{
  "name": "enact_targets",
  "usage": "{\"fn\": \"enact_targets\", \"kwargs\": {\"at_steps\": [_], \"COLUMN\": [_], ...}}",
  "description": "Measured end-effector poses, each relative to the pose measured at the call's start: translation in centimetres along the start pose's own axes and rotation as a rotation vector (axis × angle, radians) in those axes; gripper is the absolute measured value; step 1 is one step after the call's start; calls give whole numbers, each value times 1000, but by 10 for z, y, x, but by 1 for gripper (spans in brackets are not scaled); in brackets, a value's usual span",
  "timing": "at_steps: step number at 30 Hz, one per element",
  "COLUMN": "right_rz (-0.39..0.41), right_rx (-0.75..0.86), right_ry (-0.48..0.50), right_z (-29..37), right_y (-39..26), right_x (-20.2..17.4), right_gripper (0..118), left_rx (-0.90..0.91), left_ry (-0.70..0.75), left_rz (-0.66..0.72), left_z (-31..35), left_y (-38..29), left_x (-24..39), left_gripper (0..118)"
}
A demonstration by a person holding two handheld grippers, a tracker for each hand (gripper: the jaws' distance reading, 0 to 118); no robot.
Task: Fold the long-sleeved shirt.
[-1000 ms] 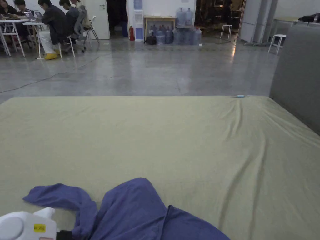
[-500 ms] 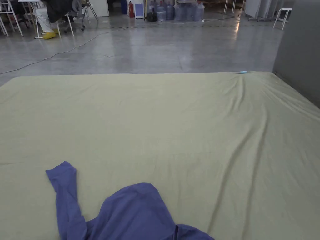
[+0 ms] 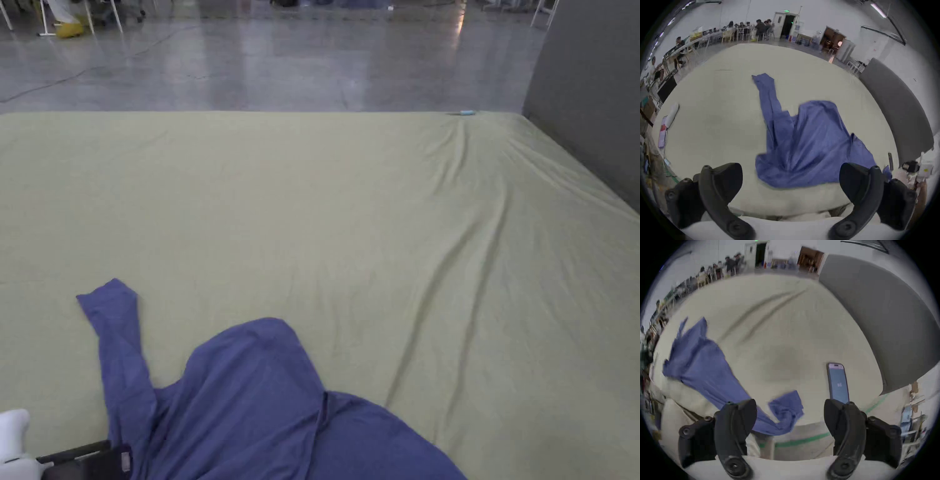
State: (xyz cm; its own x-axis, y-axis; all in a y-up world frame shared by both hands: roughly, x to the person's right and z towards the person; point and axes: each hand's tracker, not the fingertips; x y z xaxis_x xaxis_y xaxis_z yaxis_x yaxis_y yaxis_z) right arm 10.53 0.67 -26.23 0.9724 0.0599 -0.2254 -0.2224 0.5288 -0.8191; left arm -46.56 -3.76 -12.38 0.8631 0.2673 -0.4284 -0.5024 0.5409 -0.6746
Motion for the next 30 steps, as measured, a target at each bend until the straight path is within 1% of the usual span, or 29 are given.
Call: {"fn": "enact_targets", "kwargs": {"at_steps": [1, 2, 3, 4, 5, 7, 9, 11, 12, 13, 14, 15, 16, 18, 20, 22, 24, 27, 28, 29, 30], "right_rz": [-37, -61, -75, -76, -66, -47, 0, 8, 13, 20, 25, 28, 37, 45, 45, 39, 33, 25, 25, 27, 33], "right_rx": [7, 1, -26, -57, -82, -147, -193, -192, -192, -194, -194, -192, -194, -202, -211, -220, -229, -234, -235, -235, -232], "right_ry": [51, 112, 174, 215, 254, 300, 363, 371, 377, 386, 390, 392, 397, 399, 401, 408, 403, 396, 398, 399, 399], "right_z": [5, 4, 2, -2, -7, -18, -29, -32, -33, -34, -35, -36, -38, -43, -47, -51, -56, -64, -68, -70, -73], "right_y": [-4, -11, -19, -26, -35, -46, -50, -47, -46, -41, -38, -35, -33, -29, -30, -28, -28, -23, -20, -17, -12], "right_x": [-9, -18, -30, -41, -54, -76, -91, -100, -102, -104, -106, -109, -111, -117, -121, -124, -127, -130, -132, -134, -136], "right_gripper": [85, 75, 49, 0, 0, 0, 0, 0, 0, 0, 0, 0, 0, 0, 0, 0, 0, 0, 0, 0, 0], "left_rx": [-43, -92, -131, -165, -204, -255, -311, -252, -220, -192, -171, -151, -157, -253, -271, -305, -328, -315, -298, -287, -285], "left_ry": [-5, 3, 24, 39, 38, 3, -67, -42, -44, -57, -69, -77, -83, -83, -78, -11, -29, 23, 20, 12, 14], "left_rz": [-32, -61, -95, -129, -158, -175, -177, -247, -294, -331, -356, -368, -382, -407, -394, -397, -434, -450, -447, -444, -445], "left_z": [1, -2, -5, -8, -15, -26, -34, -38, -41, -48, -57, -70, -90, -131, -173, -214, -244, -266, -271, -278, -282], "left_y": [-8, -18, -31, -44, -55, -68, -61, -33, -13, 9, 28, 49, 69, 104, 135, 153, 166, 166, 165, 166, 165], "left_x": [7, 13, 19, 25, 26, 33, 33, 41, 47, 52, 58, 65, 73, 86, 98, 112, 124, 145, 148, 148, 149], "left_gripper": [111, 99, 69, 3, 0, 0, 0, 0, 4, 44, 90, 118, 114, 114, 114, 114, 114, 114, 112, 105, 80]}}
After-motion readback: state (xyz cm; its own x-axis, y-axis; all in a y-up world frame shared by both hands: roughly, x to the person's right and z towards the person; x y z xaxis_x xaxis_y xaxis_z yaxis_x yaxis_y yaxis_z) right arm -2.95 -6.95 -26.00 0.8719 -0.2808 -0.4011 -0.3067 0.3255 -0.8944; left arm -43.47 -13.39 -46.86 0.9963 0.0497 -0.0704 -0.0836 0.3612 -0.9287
